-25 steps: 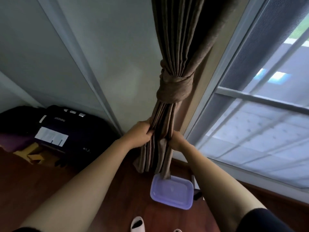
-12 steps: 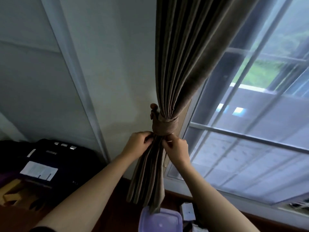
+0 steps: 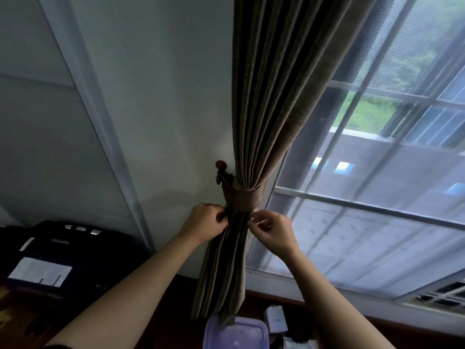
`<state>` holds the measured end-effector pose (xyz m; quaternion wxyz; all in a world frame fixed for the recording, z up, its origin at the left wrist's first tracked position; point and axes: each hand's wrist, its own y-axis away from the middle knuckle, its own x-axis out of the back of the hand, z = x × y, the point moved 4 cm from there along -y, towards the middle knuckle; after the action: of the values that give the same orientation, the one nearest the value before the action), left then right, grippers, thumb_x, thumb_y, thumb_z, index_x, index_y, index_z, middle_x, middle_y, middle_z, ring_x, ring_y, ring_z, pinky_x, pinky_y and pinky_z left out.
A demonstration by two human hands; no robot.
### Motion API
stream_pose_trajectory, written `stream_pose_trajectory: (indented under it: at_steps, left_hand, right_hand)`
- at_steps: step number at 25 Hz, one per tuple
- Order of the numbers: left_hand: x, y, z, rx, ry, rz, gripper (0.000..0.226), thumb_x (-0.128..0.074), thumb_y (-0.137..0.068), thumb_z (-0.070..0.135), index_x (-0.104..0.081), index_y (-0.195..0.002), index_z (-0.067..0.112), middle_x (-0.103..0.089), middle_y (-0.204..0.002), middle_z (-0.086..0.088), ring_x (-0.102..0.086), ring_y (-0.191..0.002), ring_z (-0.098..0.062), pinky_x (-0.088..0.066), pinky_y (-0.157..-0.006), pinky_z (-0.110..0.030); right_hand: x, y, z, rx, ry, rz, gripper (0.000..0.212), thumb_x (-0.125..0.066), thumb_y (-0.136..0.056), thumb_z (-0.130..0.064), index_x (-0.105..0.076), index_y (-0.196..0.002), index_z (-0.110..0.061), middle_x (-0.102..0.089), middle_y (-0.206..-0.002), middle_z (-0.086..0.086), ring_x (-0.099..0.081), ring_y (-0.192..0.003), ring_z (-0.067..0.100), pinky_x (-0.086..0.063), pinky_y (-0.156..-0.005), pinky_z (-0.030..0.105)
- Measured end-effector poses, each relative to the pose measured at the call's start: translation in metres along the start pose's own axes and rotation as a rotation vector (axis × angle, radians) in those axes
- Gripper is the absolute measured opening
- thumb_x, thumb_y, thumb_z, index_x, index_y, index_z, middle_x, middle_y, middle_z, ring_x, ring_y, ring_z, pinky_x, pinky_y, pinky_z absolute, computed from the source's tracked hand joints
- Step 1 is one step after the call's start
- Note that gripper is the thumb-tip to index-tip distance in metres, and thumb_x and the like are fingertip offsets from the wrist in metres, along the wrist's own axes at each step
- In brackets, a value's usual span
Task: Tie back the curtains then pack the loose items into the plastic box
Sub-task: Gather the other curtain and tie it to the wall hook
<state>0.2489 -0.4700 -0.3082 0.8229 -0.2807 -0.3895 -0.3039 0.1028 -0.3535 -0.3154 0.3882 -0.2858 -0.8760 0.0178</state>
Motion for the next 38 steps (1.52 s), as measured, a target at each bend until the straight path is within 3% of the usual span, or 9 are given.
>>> stream_pose_trajectory:
  at_steps: [4,11,17,23,27,29,31,34,38]
  left_hand:
    - [0.013,-0.006,0.008,-0.011,0.021,0.006,0.022,-0.064,-0.084,0.019,-0.066,-0.072,0.0,-0.067,-0.067,-0.016,-0.062,-0.063,-0.031,-0.045,-0.062,-0.033]
    - [-0.009,0.008,-0.004,0.084,-0.044,-0.102,0.018,-0.06,-0.085,0.017,-0.069,-0.088,0.001,-0.071,-0.086,-0.017,-0.066,-0.08,-0.032,-0.043,-0.066,-0.028]
    - [-0.024,0.009,-0.019,0.118,-0.108,-0.14,0.015,-0.057,-0.086,0.009,-0.061,-0.083,-0.005,-0.066,-0.084,-0.023,-0.062,-0.079,-0.037,-0.038,-0.064,-0.032]
    - [-0.02,0.01,-0.018,0.114,-0.131,-0.168,0.019,-0.057,-0.085,0.014,-0.063,-0.082,-0.004,-0.066,-0.082,-0.022,-0.063,-0.076,-0.036,-0.043,-0.064,-0.034]
    - [-0.014,0.035,-0.014,0.193,-0.093,-0.024,0.02,-0.056,-0.084,0.013,-0.06,-0.071,-0.001,-0.051,-0.063,-0.008,-0.046,-0.058,-0.023,-0.033,-0.058,-0.03]
    - [-0.022,0.056,-0.014,0.249,-0.086,0.021,0.02,-0.054,-0.083,0.011,-0.059,-0.069,-0.002,-0.051,-0.061,-0.01,-0.045,-0.058,-0.025,-0.034,-0.057,-0.031]
    - [-0.041,0.087,-0.016,0.317,-0.078,-0.02,0.02,-0.053,-0.084,0.013,-0.065,-0.08,-0.003,-0.062,-0.068,-0.015,-0.055,-0.065,-0.032,-0.045,-0.062,-0.038]
    - [-0.086,0.145,-0.017,0.472,-0.057,-0.111,0.031,-0.053,-0.087,0.016,-0.066,-0.112,0.004,-0.07,-0.097,-0.02,-0.064,-0.092,-0.036,-0.052,-0.08,-0.039]
    - [-0.155,0.23,-0.009,0.656,-0.06,-0.209,0.034,-0.052,-0.087,0.018,-0.064,-0.117,0.007,-0.066,-0.11,-0.022,-0.062,-0.103,-0.038,-0.052,-0.086,-0.039]
  right_hand:
    - [0.032,-0.013,-0.022,-0.06,-0.142,0.27,0.018,-0.071,-0.081,-0.025,-0.068,-0.096,-0.017,-0.066,-0.073,-0.009,-0.066,-0.063,0.002,-0.052,-0.062,0.017]
    - [-0.018,0.018,-0.008,-0.244,0.101,-0.149,0.029,-0.071,-0.076,-0.041,-0.065,-0.089,-0.016,-0.072,-0.087,-0.002,-0.067,-0.086,0.018,-0.053,-0.077,0.031]
    - [-0.042,0.014,-0.013,-0.157,0.26,-0.022,0.03,-0.06,-0.088,-0.027,-0.061,-0.078,0.001,-0.067,-0.075,0.021,-0.06,-0.075,0.042,-0.031,-0.059,0.032]
    - [-0.043,0.01,-0.013,-0.161,0.32,-0.091,0.031,-0.059,-0.09,-0.031,-0.063,-0.089,0.0,-0.069,-0.084,0.019,-0.062,-0.082,0.039,-0.038,-0.061,0.035]
    - [-0.044,0.042,0.006,-0.236,0.161,-0.085,0.042,-0.062,-0.086,-0.042,-0.065,-0.11,-0.008,-0.073,-0.099,0.008,-0.068,-0.09,0.023,-0.054,-0.081,0.039]
    - [-0.046,0.066,0.023,-0.276,0.161,-0.112,0.042,-0.06,-0.088,-0.042,-0.065,-0.111,-0.007,-0.072,-0.1,0.01,-0.067,-0.092,0.024,-0.052,-0.078,0.035]
    - [-0.047,0.095,0.045,-0.249,0.22,-0.175,0.038,-0.056,-0.091,-0.039,-0.065,-0.105,-0.005,-0.071,-0.098,0.012,-0.065,-0.093,0.029,-0.044,-0.071,0.031]
    - [-0.05,0.144,0.083,-0.26,0.229,-0.299,0.04,-0.052,-0.093,-0.038,-0.062,-0.115,-0.006,-0.066,-0.114,0.012,-0.059,-0.108,0.029,-0.045,-0.086,0.035]
    - [-0.049,0.224,0.139,-0.282,0.26,-0.451,0.045,-0.052,-0.093,-0.036,-0.053,-0.126,-0.006,-0.059,-0.123,0.013,-0.051,-0.118,0.029,-0.038,-0.095,0.035]
